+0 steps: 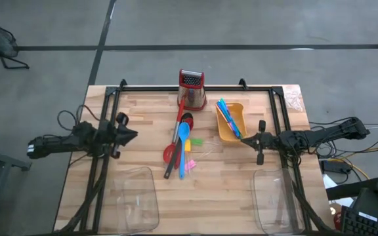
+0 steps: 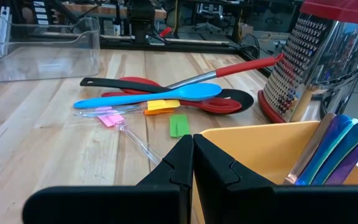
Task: Pick & Place Kitchen Items
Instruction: Put the blue serving spoon into the right transparent bin
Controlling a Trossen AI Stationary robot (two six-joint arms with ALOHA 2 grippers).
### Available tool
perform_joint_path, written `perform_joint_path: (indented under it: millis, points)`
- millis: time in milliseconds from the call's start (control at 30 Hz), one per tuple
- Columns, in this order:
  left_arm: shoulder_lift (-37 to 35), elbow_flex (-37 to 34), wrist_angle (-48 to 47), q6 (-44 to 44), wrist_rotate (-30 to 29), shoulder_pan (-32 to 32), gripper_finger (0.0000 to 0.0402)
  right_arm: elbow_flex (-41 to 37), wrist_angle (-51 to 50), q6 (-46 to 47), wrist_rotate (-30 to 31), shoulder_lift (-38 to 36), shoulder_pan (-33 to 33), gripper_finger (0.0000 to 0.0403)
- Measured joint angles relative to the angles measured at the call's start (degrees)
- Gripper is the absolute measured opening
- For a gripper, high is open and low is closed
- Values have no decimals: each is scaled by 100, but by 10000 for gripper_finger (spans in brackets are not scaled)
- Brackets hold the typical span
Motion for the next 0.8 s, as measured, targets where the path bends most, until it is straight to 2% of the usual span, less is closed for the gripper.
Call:
perform_joint_path:
  millis: [167, 233, 300, 433, 700, 800]
  points:
    - [4, -1, 899, -94, 194, -4, 39, 0, 0, 0, 0, 0, 0, 8]
    - [14, 14, 1251, -87, 49, -5, 39, 0, 0, -7, 0, 0, 0, 9]
    - [85, 165, 1170, -84, -267, 0, 39, 0, -1, 2, 0, 0, 0, 9]
    - [505, 365, 673, -13, -415, -7, 50, 0, -2, 2, 0, 0, 0, 8]
    - [1885, 511, 639, -78, -1536, -2, 131, 0, -1, -7, 0, 0, -1, 8]
    - [2389, 701, 645, -188, -1634, -2, 170, 0, -1, -4, 0, 0, -1, 8]
